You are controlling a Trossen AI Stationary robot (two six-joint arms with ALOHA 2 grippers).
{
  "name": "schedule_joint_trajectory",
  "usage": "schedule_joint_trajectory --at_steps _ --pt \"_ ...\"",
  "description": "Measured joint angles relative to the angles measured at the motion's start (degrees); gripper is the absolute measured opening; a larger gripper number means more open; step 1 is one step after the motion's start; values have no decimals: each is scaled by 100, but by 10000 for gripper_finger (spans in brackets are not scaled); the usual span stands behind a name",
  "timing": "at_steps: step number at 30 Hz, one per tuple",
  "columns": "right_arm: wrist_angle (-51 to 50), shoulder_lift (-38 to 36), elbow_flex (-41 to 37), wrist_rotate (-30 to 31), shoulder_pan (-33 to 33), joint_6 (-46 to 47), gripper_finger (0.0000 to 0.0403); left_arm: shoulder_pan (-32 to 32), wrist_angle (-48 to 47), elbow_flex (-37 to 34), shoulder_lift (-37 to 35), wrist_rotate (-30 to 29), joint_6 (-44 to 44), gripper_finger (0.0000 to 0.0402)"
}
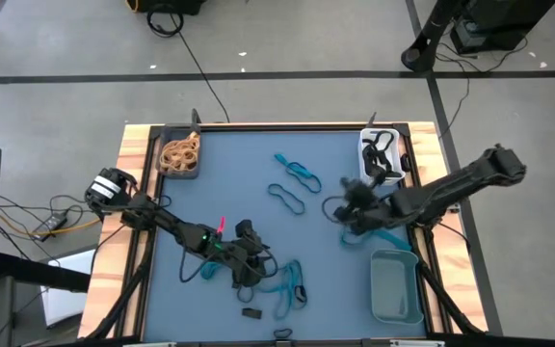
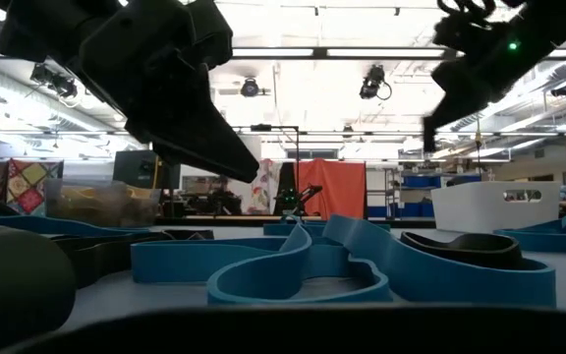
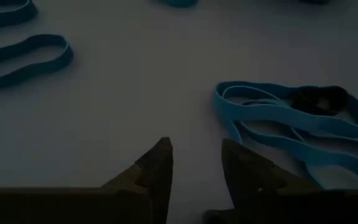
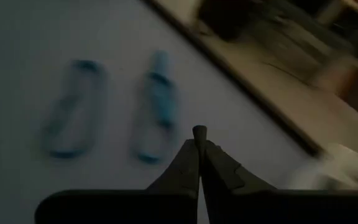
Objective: Sort rubber bands into baskets
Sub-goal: Put the black rubber band into the white bin
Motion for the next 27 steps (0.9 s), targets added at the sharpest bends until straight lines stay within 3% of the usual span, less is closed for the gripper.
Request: schedule_joint_trajectory --at_steps 7,11,18,27 --pt "-2296 -612 0 127 -896 1473 13 0 -34 0 0 0 -21 142" --pt "-3047 -644 0 80 -1512 1982 15 0 -196 0 -2 0 -260 142" --pt "-3150 -642 0 -274 -2345 1802 49 0 -403 0 -2 4 -467 142" --pt "-3127 -642 0 -278 -2744 1414 147 71 -551 0 -20 9 -449 142"
